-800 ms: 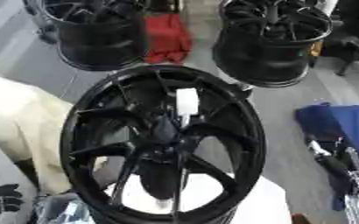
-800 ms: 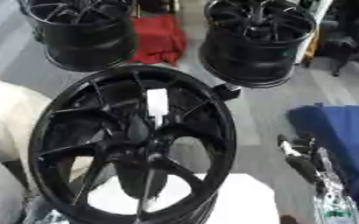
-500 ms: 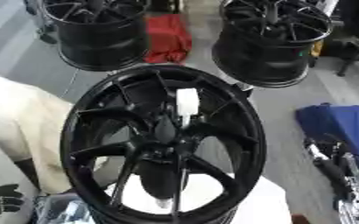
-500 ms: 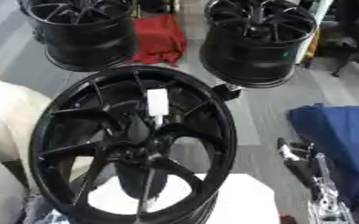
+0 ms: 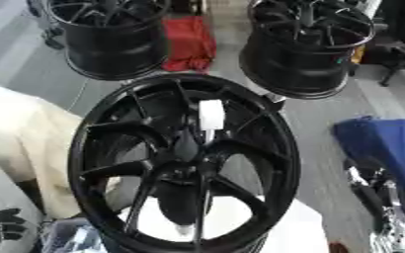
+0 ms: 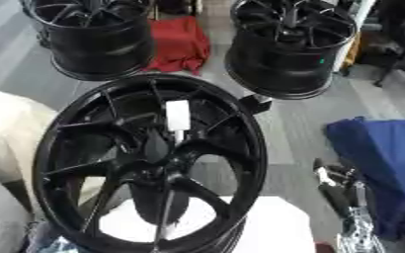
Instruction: Pull the pin out of the wheel hub.
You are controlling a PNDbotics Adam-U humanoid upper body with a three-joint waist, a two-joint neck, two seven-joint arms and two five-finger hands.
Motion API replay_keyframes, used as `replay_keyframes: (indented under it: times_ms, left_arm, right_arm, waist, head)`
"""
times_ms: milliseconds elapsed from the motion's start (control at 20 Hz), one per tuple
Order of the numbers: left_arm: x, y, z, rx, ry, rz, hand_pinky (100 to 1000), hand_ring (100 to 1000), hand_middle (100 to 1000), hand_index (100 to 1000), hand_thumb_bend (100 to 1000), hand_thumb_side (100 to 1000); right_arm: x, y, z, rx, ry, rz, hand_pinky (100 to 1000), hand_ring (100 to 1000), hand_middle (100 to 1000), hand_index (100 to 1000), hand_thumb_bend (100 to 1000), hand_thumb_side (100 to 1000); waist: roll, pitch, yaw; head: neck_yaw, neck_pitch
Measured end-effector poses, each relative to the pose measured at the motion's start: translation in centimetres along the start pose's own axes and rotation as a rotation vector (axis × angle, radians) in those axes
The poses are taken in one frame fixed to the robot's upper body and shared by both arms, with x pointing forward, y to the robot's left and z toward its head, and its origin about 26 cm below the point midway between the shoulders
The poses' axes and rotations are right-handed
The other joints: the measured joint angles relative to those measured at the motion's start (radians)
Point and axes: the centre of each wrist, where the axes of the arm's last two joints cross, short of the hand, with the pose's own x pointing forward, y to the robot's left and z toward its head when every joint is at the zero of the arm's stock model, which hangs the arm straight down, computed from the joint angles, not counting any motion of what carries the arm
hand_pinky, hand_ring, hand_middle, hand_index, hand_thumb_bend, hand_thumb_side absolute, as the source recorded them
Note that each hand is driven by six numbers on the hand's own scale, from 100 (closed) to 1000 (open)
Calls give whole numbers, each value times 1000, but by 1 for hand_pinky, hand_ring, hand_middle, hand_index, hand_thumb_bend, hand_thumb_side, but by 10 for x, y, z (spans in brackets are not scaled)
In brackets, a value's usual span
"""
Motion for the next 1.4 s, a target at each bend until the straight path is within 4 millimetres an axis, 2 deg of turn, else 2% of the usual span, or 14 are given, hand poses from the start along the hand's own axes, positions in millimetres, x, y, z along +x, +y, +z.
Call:
replay_keyframes:
  times_ms: [200, 450, 750, 850, 1000, 1100, 1250, 1400]
  left_arm:
    - [0, 0, 0, -4, 2, 0, 711, 685, 650, 824, 100, 879]
    - [0, -1, 0, -9, 6, -3, 712, 685, 650, 824, 100, 879]
    - [-1, -2, 1, -22, 18, -11, 711, 685, 650, 823, 100, 879]
    - [-1, -2, 1, -22, 18, -12, 711, 685, 650, 823, 100, 879]
    - [-1, -2, 1, -22, 19, -11, 711, 685, 650, 823, 100, 878]
    - [-1, -2, 2, -22, 20, -12, 711, 685, 650, 823, 100, 879]
    - [-1, -2, 2, -22, 21, -12, 711, 685, 650, 824, 100, 879]
    - [-1, -2, 2, -24, 24, -15, 711, 685, 651, 824, 100, 879]
  right_arm:
    - [17, 1, -14, -29, -51, 49, 726, 772, 746, 913, 337, 465]
    - [77, 4, -44, 3, -240, 174, 760, 804, 785, 933, 313, 472]
    - [171, 18, -60, 164, -528, 368, 800, 850, 824, 952, 317, 459]
    - [234, 18, -63, 298, -648, 502, 808, 859, 830, 954, 324, 453]
    - [312, 14, -45, 539, -714, 675, 819, 871, 838, 959, 326, 448]
    - [349, 17, -27, 702, -722, 748, 826, 879, 844, 962, 326, 447]
    - [383, 27, -2, 916, -701, 827, 837, 893, 855, 967, 324, 448]
    - [398, 41, 11, 1075, -648, 890, 844, 901, 863, 968, 325, 447]
  waist:
    - [-4, -6, 6]
    - [-14, -19, 14]
    - [-27, -35, 29]
    - [-23, -34, 28]
    - [-23, -34, 26]
    - [-26, -35, 26]
    - [-29, -37, 26]
    - [-31, -39, 26]
  head:
    - [-4, 0]
    - [-5, 1]
    - [-12, 10]
    - [-13, 10]
    - [-12, 10]
    - [-12, 10]
    - [-13, 11]
    - [-14, 14]
